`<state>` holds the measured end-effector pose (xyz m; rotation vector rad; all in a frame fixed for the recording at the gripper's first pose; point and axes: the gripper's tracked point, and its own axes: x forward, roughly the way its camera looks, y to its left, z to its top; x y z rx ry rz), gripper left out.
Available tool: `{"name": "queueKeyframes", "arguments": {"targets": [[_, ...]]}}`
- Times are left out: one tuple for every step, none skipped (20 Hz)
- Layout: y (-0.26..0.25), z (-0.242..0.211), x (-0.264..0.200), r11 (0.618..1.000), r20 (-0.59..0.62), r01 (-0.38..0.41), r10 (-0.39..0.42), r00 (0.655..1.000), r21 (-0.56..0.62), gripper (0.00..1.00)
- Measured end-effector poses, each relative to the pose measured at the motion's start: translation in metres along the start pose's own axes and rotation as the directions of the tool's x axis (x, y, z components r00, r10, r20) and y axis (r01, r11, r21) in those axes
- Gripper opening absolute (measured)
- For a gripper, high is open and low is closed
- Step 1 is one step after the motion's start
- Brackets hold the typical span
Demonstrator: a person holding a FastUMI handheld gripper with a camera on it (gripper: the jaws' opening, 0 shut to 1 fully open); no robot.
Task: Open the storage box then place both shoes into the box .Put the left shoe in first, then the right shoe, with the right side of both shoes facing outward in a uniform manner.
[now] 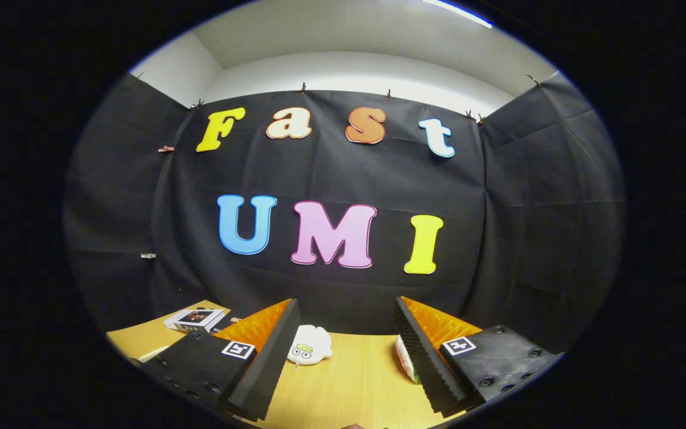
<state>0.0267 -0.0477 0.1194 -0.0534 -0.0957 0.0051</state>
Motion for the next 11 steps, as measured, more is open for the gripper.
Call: {"name": "queueKeyframes", "arguments": {"targets": [[0.002, -0.005, -0.005, 1.0, -0.01, -0.011, 0.011, 1.0, -0.002, 0.98], [0.006, -0.012, -0.01, 1.0, -0.026, -0.023, 0.023, 0.999, 0.001, 0.98], [0.007, -0.035, -0.002, 0.999, -0.043, -0.032, 0.031, 0.999, -0.005, 0.98], [0.007, -0.042, -0.005, 0.999, -0.057, -0.036, 0.035, 0.998, -0.014, 0.98], [0.006, -0.047, -0.009, 0.999, -0.065, -0.036, 0.034, 0.997, -0.028, 0.98], [0.009, -0.048, -0.011, 0.998, -0.066, -0.042, 0.04, 0.997, -0.039, 0.98], [0.011, -0.048, -0.014, 0.998, -0.062, -0.047, 0.044, 0.997, -0.048, 0.98], [0.013, -0.049, -0.016, 0.998, -0.058, -0.048, 0.045, 0.997, -0.051, 0.98], [0.015, -0.049, -0.018, 0.997, -0.053, -0.052, 0.05, 0.997, -0.049, 0.98], [0.018, -0.05, -0.022, 0.997, -0.05, -0.059, 0.057, 0.997, -0.045, 0.98], [0.019, -0.05, -0.024, 0.997, -0.046, -0.06, 0.058, 0.997, -0.042, 0.98]]}}
